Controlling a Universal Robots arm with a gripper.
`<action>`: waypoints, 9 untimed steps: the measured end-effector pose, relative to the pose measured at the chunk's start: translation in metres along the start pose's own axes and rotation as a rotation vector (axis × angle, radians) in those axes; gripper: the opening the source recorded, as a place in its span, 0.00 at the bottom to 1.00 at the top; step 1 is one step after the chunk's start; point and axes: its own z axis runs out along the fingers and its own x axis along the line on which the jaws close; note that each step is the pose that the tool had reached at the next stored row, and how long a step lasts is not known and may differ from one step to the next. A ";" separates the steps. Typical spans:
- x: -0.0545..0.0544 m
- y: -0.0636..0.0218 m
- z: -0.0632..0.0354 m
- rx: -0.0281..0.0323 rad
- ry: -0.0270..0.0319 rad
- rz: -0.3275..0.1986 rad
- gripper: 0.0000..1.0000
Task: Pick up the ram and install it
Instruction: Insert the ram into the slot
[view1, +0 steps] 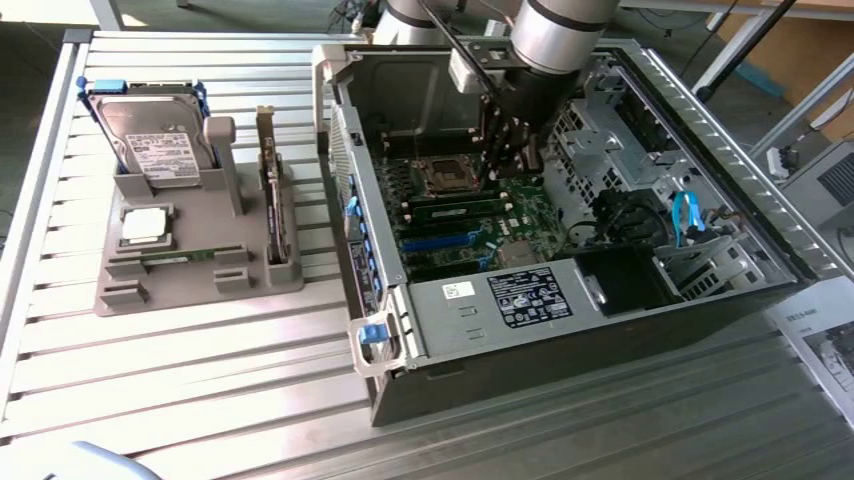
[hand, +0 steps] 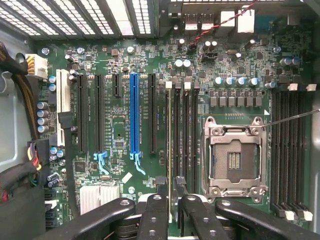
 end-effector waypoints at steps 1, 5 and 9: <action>0.000 0.0000 0.0009 0.0000 0.0000 0.000 0.19; 0.001 -0.0002 0.0046 0.0000 0.0000 0.000 0.19; 0.003 -0.0003 0.0083 0.0000 0.0001 0.000 0.19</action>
